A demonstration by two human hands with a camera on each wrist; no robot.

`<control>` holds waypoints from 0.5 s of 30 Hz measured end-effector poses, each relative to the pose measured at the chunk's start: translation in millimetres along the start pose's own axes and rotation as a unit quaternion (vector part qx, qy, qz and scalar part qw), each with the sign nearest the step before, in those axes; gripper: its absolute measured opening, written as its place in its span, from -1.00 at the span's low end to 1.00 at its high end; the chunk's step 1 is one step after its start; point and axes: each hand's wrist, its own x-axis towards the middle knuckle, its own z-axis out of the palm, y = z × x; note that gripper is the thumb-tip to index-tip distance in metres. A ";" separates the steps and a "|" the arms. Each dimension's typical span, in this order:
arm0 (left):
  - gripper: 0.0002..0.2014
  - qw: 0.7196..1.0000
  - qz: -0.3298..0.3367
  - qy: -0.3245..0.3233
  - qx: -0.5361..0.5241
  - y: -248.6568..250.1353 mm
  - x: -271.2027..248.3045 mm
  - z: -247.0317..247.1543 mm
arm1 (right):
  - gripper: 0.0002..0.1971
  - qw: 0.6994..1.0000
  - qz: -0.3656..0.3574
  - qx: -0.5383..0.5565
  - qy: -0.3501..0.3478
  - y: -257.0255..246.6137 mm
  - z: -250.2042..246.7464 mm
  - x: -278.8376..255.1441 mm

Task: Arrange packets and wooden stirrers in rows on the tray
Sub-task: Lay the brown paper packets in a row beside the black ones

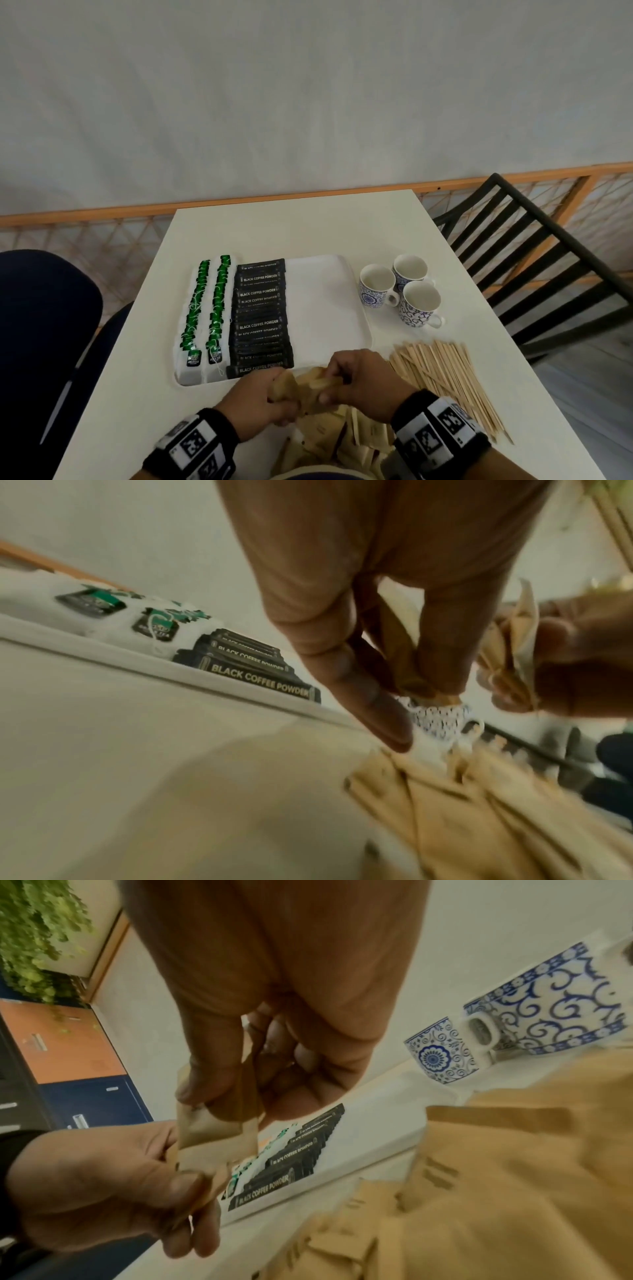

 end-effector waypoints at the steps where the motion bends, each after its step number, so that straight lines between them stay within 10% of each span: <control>1: -0.81 0.998 -0.009 -0.006 -0.059 5.2 2.2 -2.8 | -0.74 1.000 -0.006 0.005 0.005 -3.2 -0.2 5.7; 12: -0.33 0.959 -0.060 0.055 -0.272 9.1 22.7 -52.5 | -0.84 1.000 -0.013 -0.017 -0.004 -35.2 9.3 80.7; 15: -0.64 0.952 -0.070 0.101 -0.279 11.4 32.0 -66.2 | -0.81 0.999 0.018 0.047 0.007 -34.4 0.7 105.8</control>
